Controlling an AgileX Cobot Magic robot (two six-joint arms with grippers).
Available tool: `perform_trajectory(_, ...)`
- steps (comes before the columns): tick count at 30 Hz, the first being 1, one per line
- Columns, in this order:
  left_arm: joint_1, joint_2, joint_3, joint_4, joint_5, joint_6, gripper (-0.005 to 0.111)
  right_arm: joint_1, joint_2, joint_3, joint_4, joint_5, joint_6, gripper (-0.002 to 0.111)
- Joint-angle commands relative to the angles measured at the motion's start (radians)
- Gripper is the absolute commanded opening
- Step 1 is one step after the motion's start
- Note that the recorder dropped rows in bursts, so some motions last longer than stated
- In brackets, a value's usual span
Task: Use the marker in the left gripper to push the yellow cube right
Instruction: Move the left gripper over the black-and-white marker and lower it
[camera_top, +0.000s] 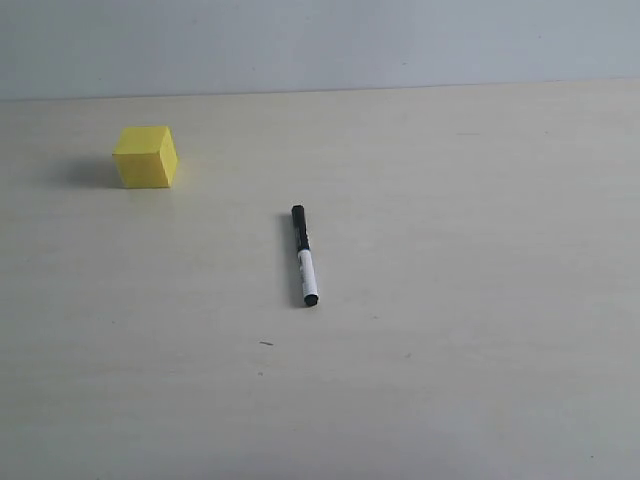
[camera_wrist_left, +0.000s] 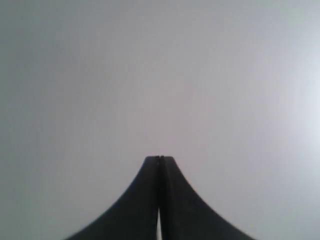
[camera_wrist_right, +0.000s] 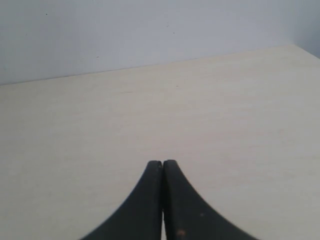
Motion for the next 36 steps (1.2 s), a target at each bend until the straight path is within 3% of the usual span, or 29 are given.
perform_trajectory(1, -0.005, 0.055, -0.095, -0.038, -0.027, 0.081, 0.0, -0.004, -0.006, 0.004, -0.002, -0.004, 0.0, 0.0)
perform_trajectory(8, -0.005, 0.237, -0.203, -0.046, 0.03, 0.101, 0.0, -0.004, -0.006, 0.004, -0.002, -0.004, 0.0, 0.0)
perform_trajectory(13, -0.005, 0.475, -0.36, -0.044, 0.39, 0.139, 0.0, -0.004, -0.006, 0.004, -0.002, -0.004, 0.0, 0.0)
perform_trajectory(18, -0.005, 0.817, -0.549, -0.012, 0.636, 0.139, 0.0, -0.004, -0.006, 0.004, -0.002, -0.004, 0.0, 0.0)
perform_trajectory(23, -0.024, 1.208, -0.805, -0.076, 1.122, 0.138, 0.0, -0.004, -0.006, 0.004, -0.002, -0.004, 0.0, 0.0)
perform_trajectory(26, -0.098, 1.417, -0.933, -0.084, 1.38, 0.186, 0.0, -0.004, -0.006, 0.004, 0.0, -0.004, 0.0, 0.0)
perform_trajectory(28, -0.168, 1.521, -0.986, -0.086, 1.473, 0.198, 0.0, -0.004, -0.006, 0.004, 0.0, -0.004, 0.0, 0.0)
perform_trajectory(36, -0.472, 1.851, -1.215, -0.096, 1.471, 0.147, 0.0, -0.004, -0.006, 0.004, 0.0, -0.004, 0.0, 0.0)
